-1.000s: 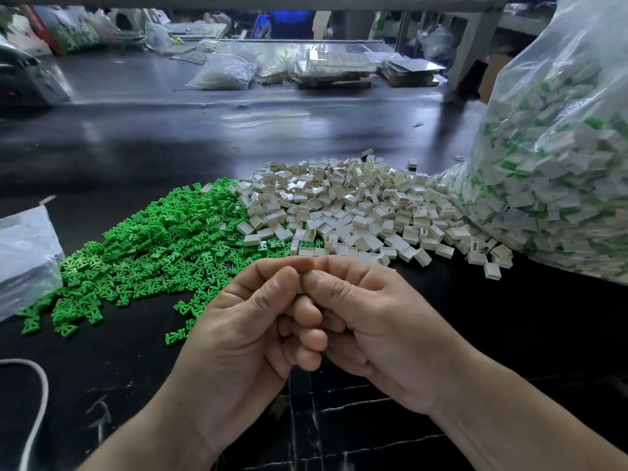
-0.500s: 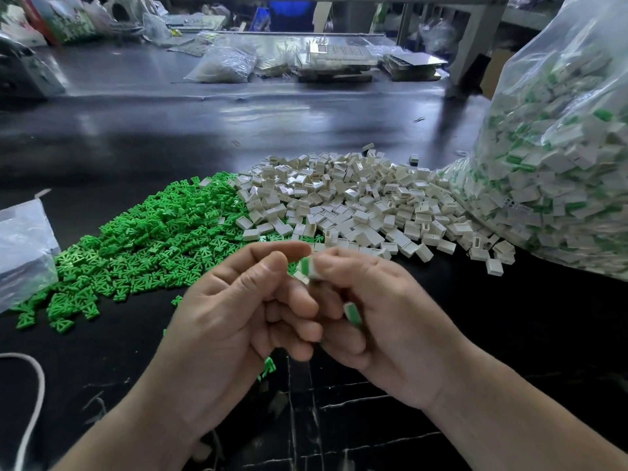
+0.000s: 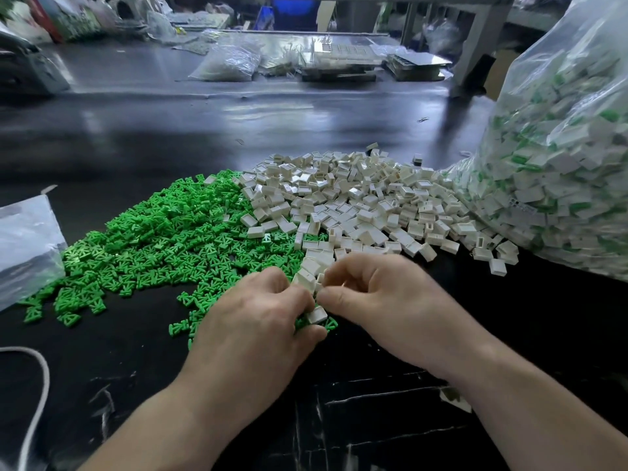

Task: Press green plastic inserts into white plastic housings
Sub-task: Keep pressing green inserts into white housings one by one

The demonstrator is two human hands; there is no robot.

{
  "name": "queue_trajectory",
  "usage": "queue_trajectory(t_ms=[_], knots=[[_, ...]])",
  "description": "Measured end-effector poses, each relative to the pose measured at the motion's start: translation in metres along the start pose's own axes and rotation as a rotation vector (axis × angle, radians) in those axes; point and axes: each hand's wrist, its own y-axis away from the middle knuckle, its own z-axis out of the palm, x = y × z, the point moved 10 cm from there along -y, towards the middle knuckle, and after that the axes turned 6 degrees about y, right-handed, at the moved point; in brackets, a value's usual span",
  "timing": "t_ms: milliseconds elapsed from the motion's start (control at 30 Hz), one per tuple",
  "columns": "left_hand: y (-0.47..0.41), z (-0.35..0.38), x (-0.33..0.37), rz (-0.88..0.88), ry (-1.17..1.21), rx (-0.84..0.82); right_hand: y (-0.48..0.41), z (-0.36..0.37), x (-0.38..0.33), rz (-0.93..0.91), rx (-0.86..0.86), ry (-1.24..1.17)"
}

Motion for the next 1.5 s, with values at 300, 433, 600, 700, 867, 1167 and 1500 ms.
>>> queue_trajectory(t_ms=[300,433,600,700,867,1167,1500], knots=[[-0.003,-0.017,-0.002,0.018,0.113,0.123,0.0,0.01,0.006,0.035,-0.043,-0.055],[0.0,-0.019,-0.009,-0.078,0.511,0.079,0.002,0.028,0.001,0.105,-0.264,-0.654],[0.0,-0.015,-0.013,-0.218,1.143,-0.023,0.009,0.04,-0.015,0.087,-0.463,-0.967],[0.0,-0.013,-0.013,-0.264,1.232,-0.035,0.011,0.042,-0.019,0.077,-0.502,-1.022],[0.003,-0.02,-0.03,-0.303,0.898,0.069,0.005,0.034,-0.012,0.085,-0.402,-1.059],[0.003,-0.004,-0.021,-0.095,0.001,-0.1,-0.003,0.022,0.004,0.117,-0.188,-0.833],[-0.003,-0.009,-0.014,-0.013,0.021,-0.027,-0.003,0.026,0.003,0.1,-0.174,-0.717]])
